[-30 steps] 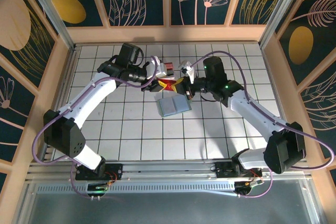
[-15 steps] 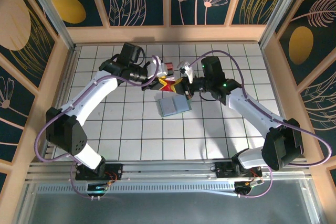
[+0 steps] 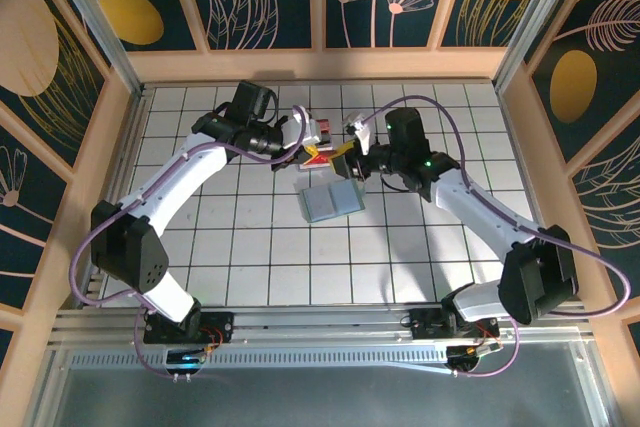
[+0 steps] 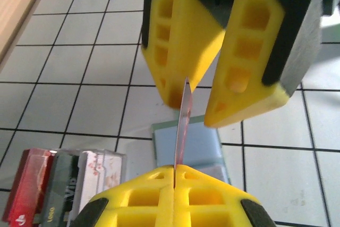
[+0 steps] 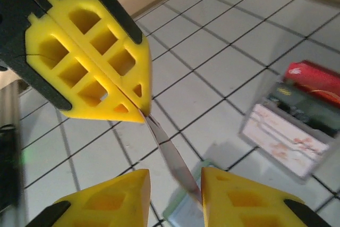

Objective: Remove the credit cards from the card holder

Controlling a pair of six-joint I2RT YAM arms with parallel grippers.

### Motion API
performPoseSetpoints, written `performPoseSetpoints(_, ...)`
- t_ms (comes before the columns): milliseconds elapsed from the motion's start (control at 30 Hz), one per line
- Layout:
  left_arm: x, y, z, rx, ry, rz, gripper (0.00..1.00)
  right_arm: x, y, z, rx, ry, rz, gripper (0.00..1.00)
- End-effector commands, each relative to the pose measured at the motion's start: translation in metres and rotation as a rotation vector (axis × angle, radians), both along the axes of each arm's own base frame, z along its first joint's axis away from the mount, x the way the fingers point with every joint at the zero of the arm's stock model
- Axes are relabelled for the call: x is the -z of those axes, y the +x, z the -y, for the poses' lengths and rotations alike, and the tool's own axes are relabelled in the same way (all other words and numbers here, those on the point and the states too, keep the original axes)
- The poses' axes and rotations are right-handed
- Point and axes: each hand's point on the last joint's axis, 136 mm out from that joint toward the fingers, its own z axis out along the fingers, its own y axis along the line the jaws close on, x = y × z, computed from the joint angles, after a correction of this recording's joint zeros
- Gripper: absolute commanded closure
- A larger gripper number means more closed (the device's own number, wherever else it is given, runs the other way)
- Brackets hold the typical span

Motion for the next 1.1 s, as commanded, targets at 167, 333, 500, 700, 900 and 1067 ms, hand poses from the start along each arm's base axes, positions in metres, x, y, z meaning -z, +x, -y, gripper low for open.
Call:
performPoseSetpoints(167, 0.029, 0.077, -0.020, -0.071, 0.081, 0.102, 1.00, -0.034, 0.034, 0.058, 0.420, 0.052, 0.126, 0.57)
performPoseSetpoints(333, 0.048, 0.108, -0.021, -0.068, 0.140, 0.156, 1.00, -0.035, 0.040, 0.080, 0.565, 0.059, 0.106, 0.43)
performPoseSetpoints(500, 0.052, 0.132, -0.016, -0.056, 0.125, 0.187, 1.00, -0.034, 0.047, 0.101, 0.706, 0.073, 0.102, 0.25)
performPoseSetpoints(700, 0.068, 0.153, -0.013, -0.061, 0.159, 0.181, 1.00, -0.043, 0.046, 0.117, 0.794, 0.103, 0.107, 0.01)
performPoseSetpoints(900, 0.083, 0.166, -0.010, -0.071, 0.175, 0.171, 1.00, -0.045, 0.043, 0.130, 0.863, 0.117, 0.100, 0.01)
performPoseSetpoints(1067, 0.094, 0.172, -0.009, -0.074, 0.182, 0.156, 1.00, -0.044, 0.041, 0.139, 0.909, 0.117, 0.097, 0.01)
